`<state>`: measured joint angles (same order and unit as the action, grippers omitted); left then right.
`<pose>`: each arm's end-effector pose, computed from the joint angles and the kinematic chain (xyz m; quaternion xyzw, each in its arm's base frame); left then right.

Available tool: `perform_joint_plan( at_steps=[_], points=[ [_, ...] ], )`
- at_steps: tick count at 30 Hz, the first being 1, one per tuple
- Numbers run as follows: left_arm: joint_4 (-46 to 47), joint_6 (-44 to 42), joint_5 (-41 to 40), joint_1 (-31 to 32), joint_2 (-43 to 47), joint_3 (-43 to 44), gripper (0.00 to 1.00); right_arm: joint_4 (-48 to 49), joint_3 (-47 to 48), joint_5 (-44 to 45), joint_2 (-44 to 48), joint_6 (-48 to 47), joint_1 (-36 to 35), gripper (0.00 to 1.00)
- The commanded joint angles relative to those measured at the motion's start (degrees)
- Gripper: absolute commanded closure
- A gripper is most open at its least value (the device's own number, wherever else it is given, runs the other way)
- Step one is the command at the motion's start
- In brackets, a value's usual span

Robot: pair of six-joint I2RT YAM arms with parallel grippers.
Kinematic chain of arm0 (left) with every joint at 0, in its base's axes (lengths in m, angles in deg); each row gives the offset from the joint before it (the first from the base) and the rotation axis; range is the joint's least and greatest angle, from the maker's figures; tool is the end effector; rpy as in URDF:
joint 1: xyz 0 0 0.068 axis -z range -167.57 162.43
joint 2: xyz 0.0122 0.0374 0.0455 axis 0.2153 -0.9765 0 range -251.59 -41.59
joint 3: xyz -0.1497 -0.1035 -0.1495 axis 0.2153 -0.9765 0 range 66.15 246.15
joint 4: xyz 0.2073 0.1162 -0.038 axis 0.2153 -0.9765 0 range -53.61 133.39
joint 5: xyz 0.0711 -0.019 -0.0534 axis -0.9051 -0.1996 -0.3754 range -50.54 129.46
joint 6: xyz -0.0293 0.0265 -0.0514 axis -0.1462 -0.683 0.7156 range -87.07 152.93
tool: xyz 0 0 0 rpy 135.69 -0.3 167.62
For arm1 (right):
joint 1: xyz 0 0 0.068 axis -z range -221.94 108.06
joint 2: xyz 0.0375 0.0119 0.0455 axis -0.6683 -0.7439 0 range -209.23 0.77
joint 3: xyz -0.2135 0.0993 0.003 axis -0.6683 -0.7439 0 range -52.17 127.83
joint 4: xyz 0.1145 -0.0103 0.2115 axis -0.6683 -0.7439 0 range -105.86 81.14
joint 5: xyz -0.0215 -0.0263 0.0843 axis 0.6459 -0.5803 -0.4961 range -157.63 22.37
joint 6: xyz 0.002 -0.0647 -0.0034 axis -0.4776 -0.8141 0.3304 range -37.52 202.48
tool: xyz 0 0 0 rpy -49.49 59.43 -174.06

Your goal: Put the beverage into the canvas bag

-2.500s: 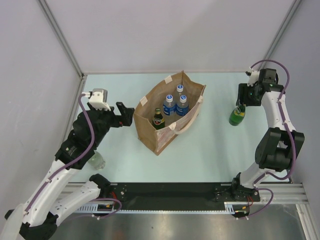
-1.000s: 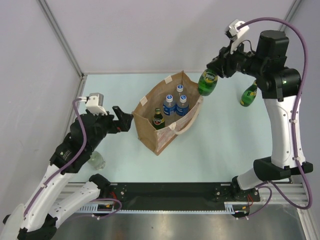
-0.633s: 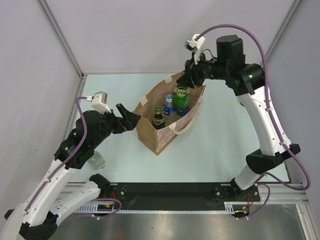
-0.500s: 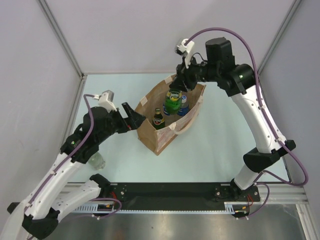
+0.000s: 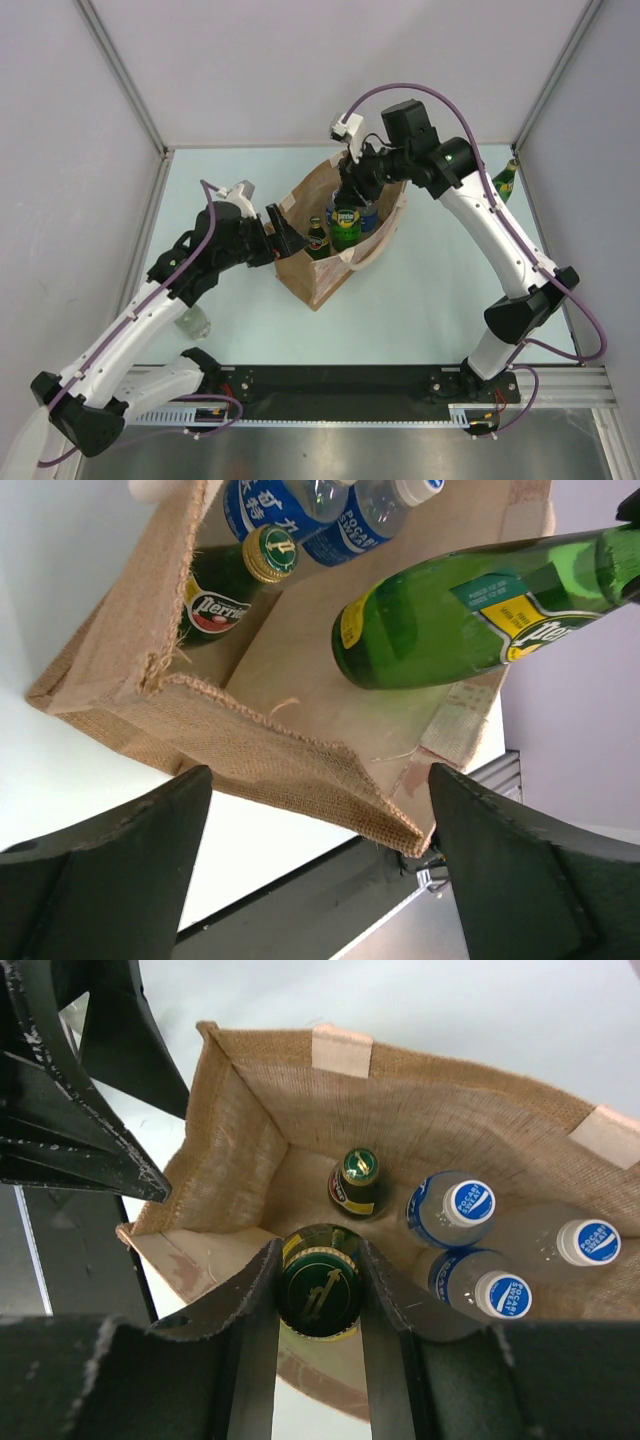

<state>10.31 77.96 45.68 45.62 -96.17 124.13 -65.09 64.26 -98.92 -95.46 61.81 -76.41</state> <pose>0.1780 -0.1229 0.3086 -0.0619 0.8616 -0.3528 0.3596 0.2550 0.2070 0.4016 -0.5056 0.7041 0.2911 0.4049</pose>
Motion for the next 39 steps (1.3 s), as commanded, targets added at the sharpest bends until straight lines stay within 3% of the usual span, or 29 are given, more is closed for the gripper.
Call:
perform_joint_plan(
  at_steps=[1,7,14,17,32,39],
  points=[
    [2.6,0.1,3.2,-0.3,-2.4,2.7,0.12,6.4,1.3,-1.8,1.7,-1.6,-0.5,1.0],
    [3.5,-1.4,4.7,-0.4,-4.1,2.8,0.32,6.6,-1.7,-1.8,-0.1,-3.6,-0.6,1.0],
    [5.4,-1.8,7.8,-1.0,-4.6,3.6,0.72,8.8,-8.1,-1.1,-0.8,-6.0,-0.6,1.0],
    [5.5,-2.1,8.8,-2.0,-4.2,4.3,0.83,9.9,-10.6,-1.6,-1.0,-6.7,-0.5,1.0],
    [4.6,-4.4,11.5,-6.6,-1.2,3.9,0.85,14.3,-22.5,0.3,-3.9,-10.7,-1.1,1.0],
    [4.5,-5.4,13.0,-7.7,-0.2,5.3,0.84,13.8,-24.0,0.4,-4.8,-11.9,-1.6,0.93]
  ],
)
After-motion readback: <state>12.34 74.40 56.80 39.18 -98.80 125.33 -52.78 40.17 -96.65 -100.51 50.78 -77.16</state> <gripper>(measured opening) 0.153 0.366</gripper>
